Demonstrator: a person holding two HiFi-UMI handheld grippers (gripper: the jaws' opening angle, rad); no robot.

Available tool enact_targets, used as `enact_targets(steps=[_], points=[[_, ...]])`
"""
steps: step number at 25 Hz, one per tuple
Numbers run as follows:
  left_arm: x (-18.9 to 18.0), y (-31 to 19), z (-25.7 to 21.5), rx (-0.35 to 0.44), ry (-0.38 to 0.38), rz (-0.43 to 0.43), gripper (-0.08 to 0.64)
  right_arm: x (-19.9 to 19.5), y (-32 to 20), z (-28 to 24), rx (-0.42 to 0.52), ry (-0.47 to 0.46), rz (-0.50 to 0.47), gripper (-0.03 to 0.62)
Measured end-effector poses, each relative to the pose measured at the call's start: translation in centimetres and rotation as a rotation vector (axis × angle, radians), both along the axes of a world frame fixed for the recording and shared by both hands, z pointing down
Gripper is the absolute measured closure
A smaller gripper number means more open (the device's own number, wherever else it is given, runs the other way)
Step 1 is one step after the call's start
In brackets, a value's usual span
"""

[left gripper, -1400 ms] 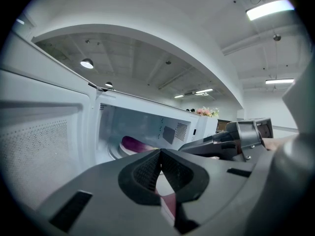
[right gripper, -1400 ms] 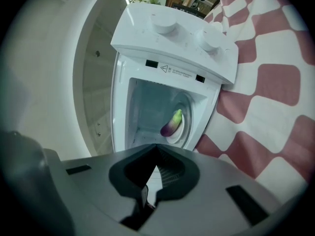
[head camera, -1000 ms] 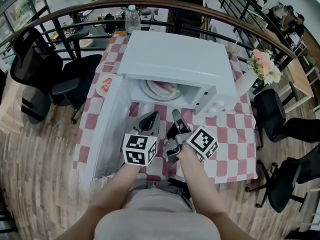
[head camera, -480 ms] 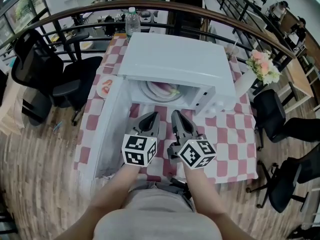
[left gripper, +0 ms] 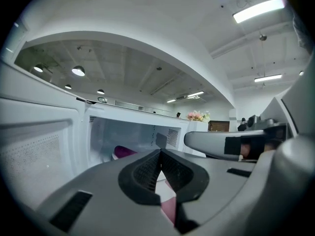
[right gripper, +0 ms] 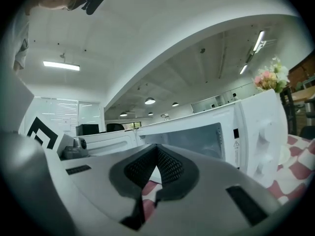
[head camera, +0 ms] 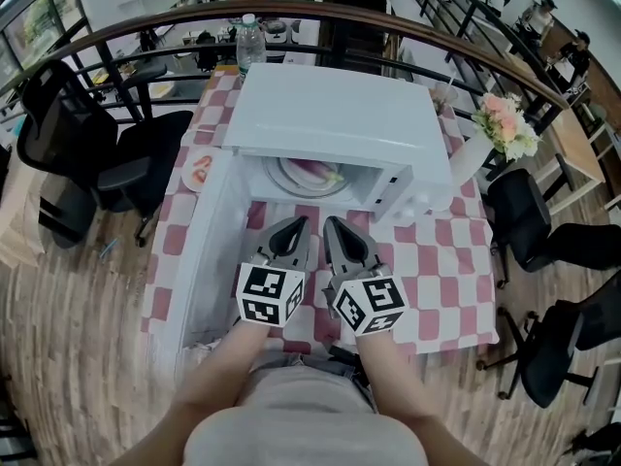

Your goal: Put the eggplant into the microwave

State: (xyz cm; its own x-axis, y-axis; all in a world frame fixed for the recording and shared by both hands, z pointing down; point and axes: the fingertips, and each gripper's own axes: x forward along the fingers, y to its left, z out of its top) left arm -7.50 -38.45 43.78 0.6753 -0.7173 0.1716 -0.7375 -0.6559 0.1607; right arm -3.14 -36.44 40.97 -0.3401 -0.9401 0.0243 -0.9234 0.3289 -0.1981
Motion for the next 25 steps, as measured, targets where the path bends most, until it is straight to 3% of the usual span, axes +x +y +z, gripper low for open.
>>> enact_targets(steps=[13,25], points=[[-0.2,-0.4,-1.0,0.056,0.028,-0.005,0.555,-0.5,0.1,0.4,-0.011,0.068,0.008,0.569],[0.4,0.1,-1.5,0.091,0.028,0.056,0.555,0.0,-0.1,0.1,-0.004,0.074,0.061,0.569]])
